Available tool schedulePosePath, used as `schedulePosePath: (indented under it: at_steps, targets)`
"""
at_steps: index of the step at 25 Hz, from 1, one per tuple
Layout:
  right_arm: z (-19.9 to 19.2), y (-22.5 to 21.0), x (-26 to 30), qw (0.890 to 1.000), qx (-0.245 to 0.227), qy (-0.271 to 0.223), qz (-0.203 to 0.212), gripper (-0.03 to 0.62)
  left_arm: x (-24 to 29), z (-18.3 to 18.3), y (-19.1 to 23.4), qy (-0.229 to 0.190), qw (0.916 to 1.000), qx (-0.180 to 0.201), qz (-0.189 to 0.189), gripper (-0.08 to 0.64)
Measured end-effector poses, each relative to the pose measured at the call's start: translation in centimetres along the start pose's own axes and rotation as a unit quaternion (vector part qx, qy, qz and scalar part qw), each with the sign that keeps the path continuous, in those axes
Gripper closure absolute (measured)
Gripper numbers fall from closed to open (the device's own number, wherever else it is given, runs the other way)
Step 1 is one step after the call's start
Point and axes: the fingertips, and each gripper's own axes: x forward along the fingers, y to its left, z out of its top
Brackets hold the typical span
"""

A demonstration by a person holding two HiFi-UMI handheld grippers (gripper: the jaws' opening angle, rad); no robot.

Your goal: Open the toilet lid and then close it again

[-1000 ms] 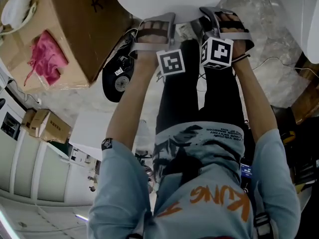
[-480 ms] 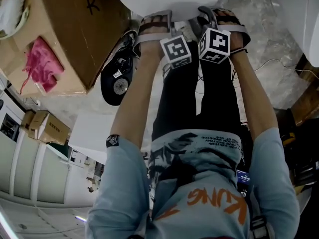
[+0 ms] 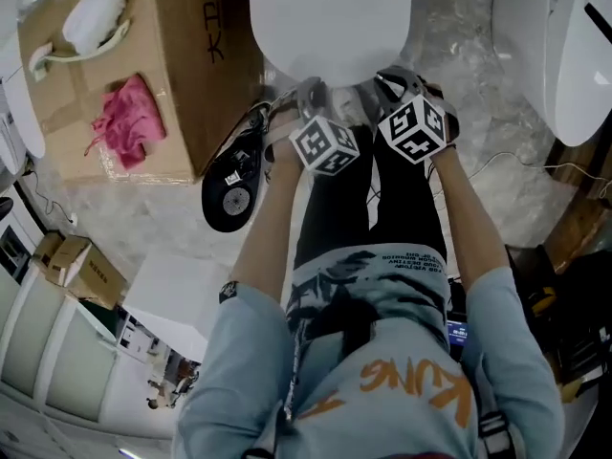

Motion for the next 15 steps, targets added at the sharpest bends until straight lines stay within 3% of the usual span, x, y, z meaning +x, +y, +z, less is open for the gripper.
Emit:
schedulePosePath:
  at_steps: [3, 8, 11, 15]
  targets:
    - [3.9, 0.2, -4.4, 0.997, 0.067, -0.047, -0.008, 0.578, -5.4, 1.7, 3.2, -0.036, 0.9921, -0.116, 0.031, 0.534]
    - [11.8, -2.8, -10.6, 0.977, 0.147, -0.15, -0.033, 0.578, -11.7, 4.0, 10.3, -0.097, 0.9573, -0.263, 0.07, 0.534]
    - [15.7, -4.3, -14.5, 0.959, 0.192, -0.197, -0.059, 0.578, -16.5, 5.2, 13.8, -0.143, 0.9298, -0.326, 0.094, 0.534]
    - [21.9, -6.6, -19.9, 0.929, 0.235, -0.274, -0.084, 0.578, -23.6, 9.0, 19.4, -0.236, 0.8829, -0.387, 0.124, 0.534]
